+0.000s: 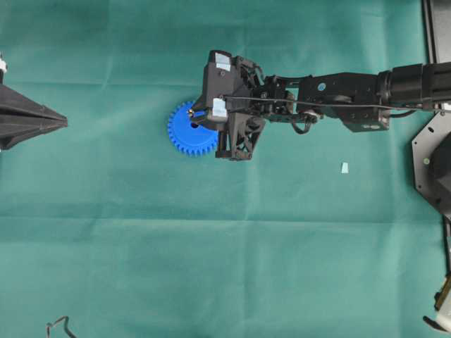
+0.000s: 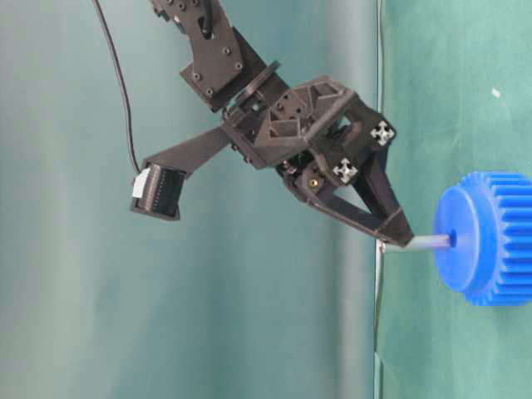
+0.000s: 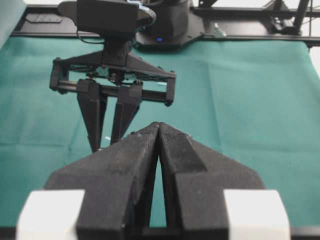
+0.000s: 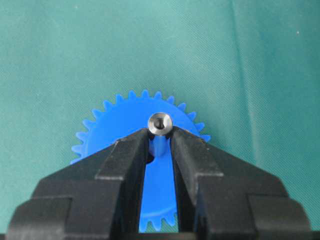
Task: Insert the shaft into the center hole of the gear.
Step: 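Lower the held shaft into the blue gear's center hole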
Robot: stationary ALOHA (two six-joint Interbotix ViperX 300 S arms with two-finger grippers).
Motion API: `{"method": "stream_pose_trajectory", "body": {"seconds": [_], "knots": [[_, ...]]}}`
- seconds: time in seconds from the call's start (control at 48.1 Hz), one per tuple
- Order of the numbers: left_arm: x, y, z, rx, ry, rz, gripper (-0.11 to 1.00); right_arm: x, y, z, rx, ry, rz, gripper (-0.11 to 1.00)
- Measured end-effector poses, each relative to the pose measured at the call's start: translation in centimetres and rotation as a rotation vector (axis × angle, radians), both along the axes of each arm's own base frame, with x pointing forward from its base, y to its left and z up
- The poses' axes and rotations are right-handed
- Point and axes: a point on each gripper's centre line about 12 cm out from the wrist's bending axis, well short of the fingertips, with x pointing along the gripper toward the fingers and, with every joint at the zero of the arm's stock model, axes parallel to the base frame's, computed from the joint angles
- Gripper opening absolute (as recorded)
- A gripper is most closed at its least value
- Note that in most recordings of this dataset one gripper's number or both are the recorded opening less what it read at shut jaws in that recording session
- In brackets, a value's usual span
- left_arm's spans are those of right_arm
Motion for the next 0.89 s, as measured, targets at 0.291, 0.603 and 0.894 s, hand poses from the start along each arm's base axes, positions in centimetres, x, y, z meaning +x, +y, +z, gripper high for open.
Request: {"method": "stream_pose_trajectory", "body": {"seconds": [0.291,0.603,0.894], "knots": [[0.0,0.0,-0.1,0.000,0.002,0.000,0.00,-0.1,0.1,-0.1,0.003,0.001,0.001,0.21],[0.0,0.0,-0.1,0.000,0.006,0.000,0.00,-0.7,0.4,-0.8,0.026,-0.022,-0.021,0.21],[0.0,0.0,-0.1,0.000,0.006,0.000,0.00,-0.8,0.5,-0.8,0.029,-0.029,-0.024,0.21]]}}
